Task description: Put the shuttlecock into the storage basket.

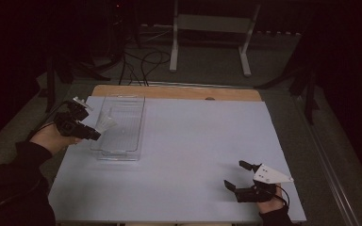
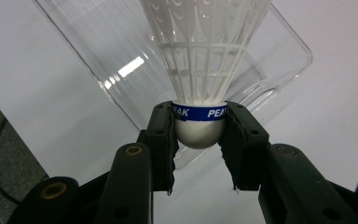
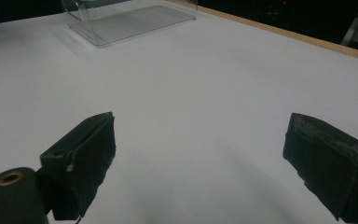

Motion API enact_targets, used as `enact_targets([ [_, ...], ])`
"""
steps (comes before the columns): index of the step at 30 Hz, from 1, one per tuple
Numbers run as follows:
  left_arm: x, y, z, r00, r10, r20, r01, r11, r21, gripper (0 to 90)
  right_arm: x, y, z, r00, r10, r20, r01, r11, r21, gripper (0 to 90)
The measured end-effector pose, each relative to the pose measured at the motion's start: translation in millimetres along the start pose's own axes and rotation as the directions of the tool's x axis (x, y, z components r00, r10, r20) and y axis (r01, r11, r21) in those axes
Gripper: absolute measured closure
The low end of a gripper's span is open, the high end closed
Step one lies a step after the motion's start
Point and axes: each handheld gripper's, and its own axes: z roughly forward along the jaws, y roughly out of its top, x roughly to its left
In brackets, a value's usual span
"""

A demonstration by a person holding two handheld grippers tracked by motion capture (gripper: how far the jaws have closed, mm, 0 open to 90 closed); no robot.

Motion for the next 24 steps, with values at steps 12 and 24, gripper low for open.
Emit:
enact_targets([
  [12,5.4,-2.6,15.6,0.9994,-0.013,0.032,0.013,0.9998,0.016,66.2,0.0,0.0,-0.2,1.0,0.0,-0.001,0.0,1.0,0.0,9.0],
  [24,14.9,-6.3,29.6,0.9983,-0.025,0.053,0.023,0.999,0.039,66.2,0.1,-0.1,-0.3,1.0,0.001,-0.004,-0.001,1.0,0.0,9.0],
])
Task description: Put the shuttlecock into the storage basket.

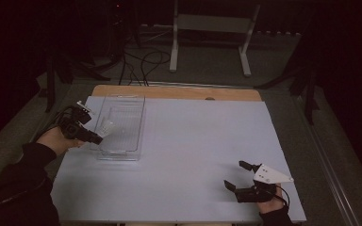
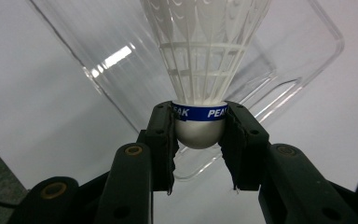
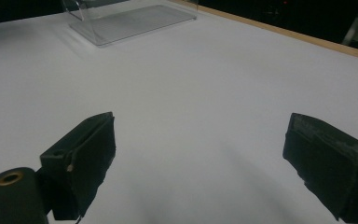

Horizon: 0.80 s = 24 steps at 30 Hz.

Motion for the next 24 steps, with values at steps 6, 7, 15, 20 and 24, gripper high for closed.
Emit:
enact_targets([
  [6,-0.5,-0.2,4.4,0.9961,0.048,-0.073,-0.048,0.9988,0.008,66.1,0.0,-0.1,0.1,1.0,0.001,-0.001,-0.001,1.0,0.001,9.1],
  [7,-0.2,0.0,4.5,0.9957,0.05,-0.078,-0.049,0.9987,0.01,66.1,-0.2,-0.2,0.2,1.0,0.0,0.0,0.0,1.0,0.0,9.1],
  [15,-5.2,0.4,8.3,0.9922,0.104,-0.069,-0.101,0.9941,0.039,66.1,-0.3,-0.5,0.2,1.0,0.004,-0.004,-0.004,1.0,0.003,9.1],
  [20,-4.4,-0.2,9.7,0.9879,0.127,-0.09,-0.121,0.9903,0.068,66.0,-0.1,-0.3,-0.1,1.0,0.003,-0.002,-0.003,1.0,0.002,9.1],
  [24,-4.1,0.2,10.4,0.989,0.121,-0.086,-0.115,0.9909,0.071,66.0,-0.3,-0.5,0.2,1.0,0.005,-0.006,-0.005,1.0,0.004,9.0],
])
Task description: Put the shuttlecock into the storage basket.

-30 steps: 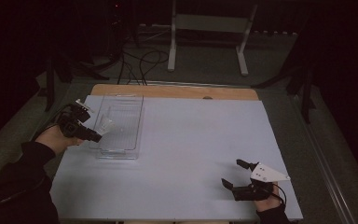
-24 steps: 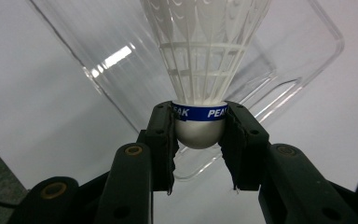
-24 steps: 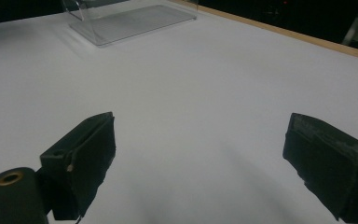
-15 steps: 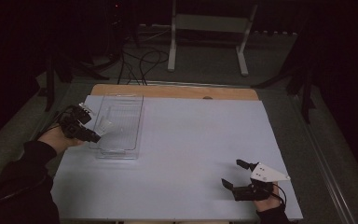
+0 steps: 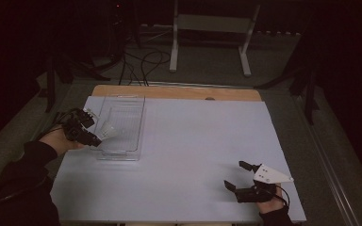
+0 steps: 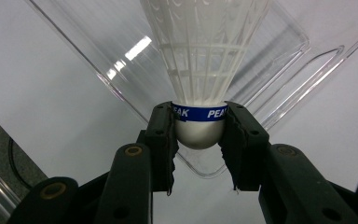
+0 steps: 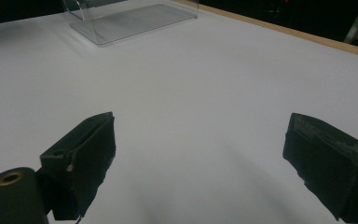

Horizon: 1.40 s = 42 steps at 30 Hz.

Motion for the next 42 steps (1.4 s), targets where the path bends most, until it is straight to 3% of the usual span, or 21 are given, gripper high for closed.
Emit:
enact_targets([
  [10,-2.3,3.4,1.5,1.0,-0.003,0.007,0.003,0.9998,0.02,62.6,-0.1,-0.2,0.1,1.0,0.001,0.001,-0.001,1.0,0.001,9.1],
  [17,-0.1,2.6,-3.9,0.9997,-0.017,0.017,0.017,0.9998,-0.01,39.3,0.1,-0.2,0.2,1.0,0.0,0.001,0.0,1.0,0.004,9.1],
  [20,2.1,1.5,-5.1,0.9983,-0.045,0.036,0.046,0.9986,-0.027,26.6,0.0,-0.2,0.1,1.0,0.0,0.002,0.0,1.0,0.004,9.1],
  [24,1.1,-0.3,-4.1,0.9992,-0.039,0.01,0.039,0.9988,-0.03,9.0,0.0,-0.2,0.1,1.0,-0.001,0.003,0.001,1.0,0.004,9.1],
  [27,0.9,-0.7,-4.2,0.9988,-0.041,0.028,0.042,0.9984,-0.039,0.9,0.2,-0.2,-0.1,1.0,0.0,0.0,0.0,1.0,0.002,11.0],
  [37,-2.3,-2.5,-1.3,0.9985,-0.031,0.046,0.034,0.9973,-0.064,0.0,-0.4,0.6,-2.1,0.9997,-0.006,0.023,0.006,0.9999,-0.009,10.0],
  [42,-5.2,-0.4,-2.3,0.998,-0.033,0.053,0.038,0.9937,-0.105,0.0,-1.3,1.7,-4.6,0.9991,-0.006,0.041,0.007,0.9995,-0.029,9.0],
])
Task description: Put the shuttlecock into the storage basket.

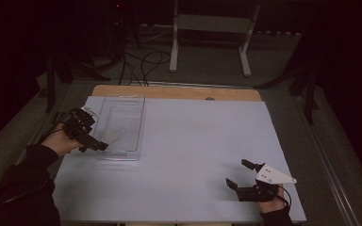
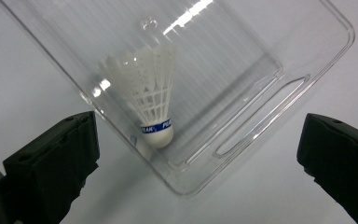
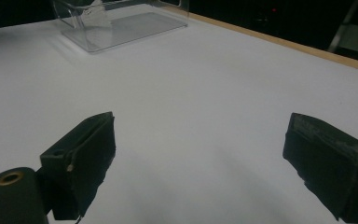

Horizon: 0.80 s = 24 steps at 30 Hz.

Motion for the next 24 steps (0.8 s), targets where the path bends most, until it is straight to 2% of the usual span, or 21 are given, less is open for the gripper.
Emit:
enact_targets([
  [4,-4.5,2.9,-2.3,0.9999,0.012,-0.004,-0.012,0.9992,-0.037,0.0,0.9,0.5,0.1,0.9995,-0.019,0.027,0.019,0.9998,0.008,8.6],
  [6,-6.5,4.3,-3.8,0.9998,0.018,0.006,-0.018,0.9981,-0.059,0.0,1.7,0.5,0.6,0.9992,-0.024,0.031,0.024,0.9996,0.011,8.5],
  [7,-7.2,5.0,-4.6,0.9997,0.023,-0.002,-0.023,0.9974,-0.069,0.0,2.0,0.4,0.9,0.9987,-0.031,0.04,0.03,0.9994,0.02,8.5],
  [10,-10.0,6.8,-4.5,0.9997,0.025,0.008,-0.024,0.9964,-0.081,0.0,1.9,0.2,1.2,0.9988,-0.031,0.038,0.03,0.9993,0.023,8.5],
  [13,-14.4,8.6,-2.2,0.9988,0.046,0.016,-0.045,0.9959,-0.079,0.0,2.1,0.3,1.1,0.9988,-0.032,0.037,0.031,0.9993,0.021,8.5],
  [17,-21.8,11.7,0.6,0.996,0.089,-0.009,-0.09,0.9921,-0.087,0.0,1.5,-0.4,1.5,0.9993,-0.027,0.028,0.026,0.9994,0.023,8.5],
  [21,-24.4,13.4,1.3,0.9948,0.101,-0.017,-0.102,0.9902,-0.096,0.0,1.3,-0.3,1.4,0.9994,-0.022,0.025,0.022,0.9995,0.024,8.5],
  [22,-27.9,15.9,2.1,0.9924,0.12,-0.024,-0.122,0.9859,-0.114,0.0,1.0,-0.6,1.3,0.9996,-0.016,0.021,0.016,0.9997,0.021,8.5],
  [24,-28.8,17.3,2.3,0.9918,0.123,-0.034,-0.126,0.9842,-0.124,0.0,0.5,-0.9,1.4,0.9998,-0.014,0.017,0.013,0.9997,0.021,8.6],
])
